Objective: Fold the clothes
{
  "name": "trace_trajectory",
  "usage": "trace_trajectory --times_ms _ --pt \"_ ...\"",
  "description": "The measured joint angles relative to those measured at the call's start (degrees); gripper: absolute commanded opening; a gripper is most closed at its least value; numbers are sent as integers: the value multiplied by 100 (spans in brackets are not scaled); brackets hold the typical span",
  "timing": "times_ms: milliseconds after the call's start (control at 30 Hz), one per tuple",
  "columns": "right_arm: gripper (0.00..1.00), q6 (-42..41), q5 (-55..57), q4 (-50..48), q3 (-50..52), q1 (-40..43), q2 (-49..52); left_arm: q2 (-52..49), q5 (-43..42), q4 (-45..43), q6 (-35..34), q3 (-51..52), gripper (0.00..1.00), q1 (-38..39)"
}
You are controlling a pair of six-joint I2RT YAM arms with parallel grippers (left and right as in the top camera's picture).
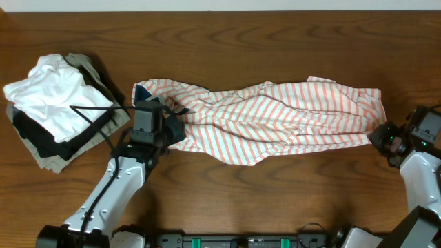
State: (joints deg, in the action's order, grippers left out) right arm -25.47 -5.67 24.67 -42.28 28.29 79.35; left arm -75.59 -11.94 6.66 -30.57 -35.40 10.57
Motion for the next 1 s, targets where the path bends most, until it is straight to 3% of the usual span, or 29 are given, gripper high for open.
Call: trace_trajectory --times_ms 233,467,533,633,667,1000 --pt "1 0 -44 138 0 0 0 -138 -76 83 -400 0 46 0" --pt "1 0 -79 164 0 0 0 -885 -76 -31 -776 0 46 0" --pt "1 0 -94 166 0 0 0 -1054 -79 -122 -844 0 38 0" --pt "1 0 -101 166 0 0 0 -1143 -79 -273 -940 0 9 -2" --pt "1 0 -101 168 0 0 0 -1143 -83 -330 -953 0 6 -2" --pt "1 0 -105 166 0 0 0 -527 -140 -400 -953 0 6 0"
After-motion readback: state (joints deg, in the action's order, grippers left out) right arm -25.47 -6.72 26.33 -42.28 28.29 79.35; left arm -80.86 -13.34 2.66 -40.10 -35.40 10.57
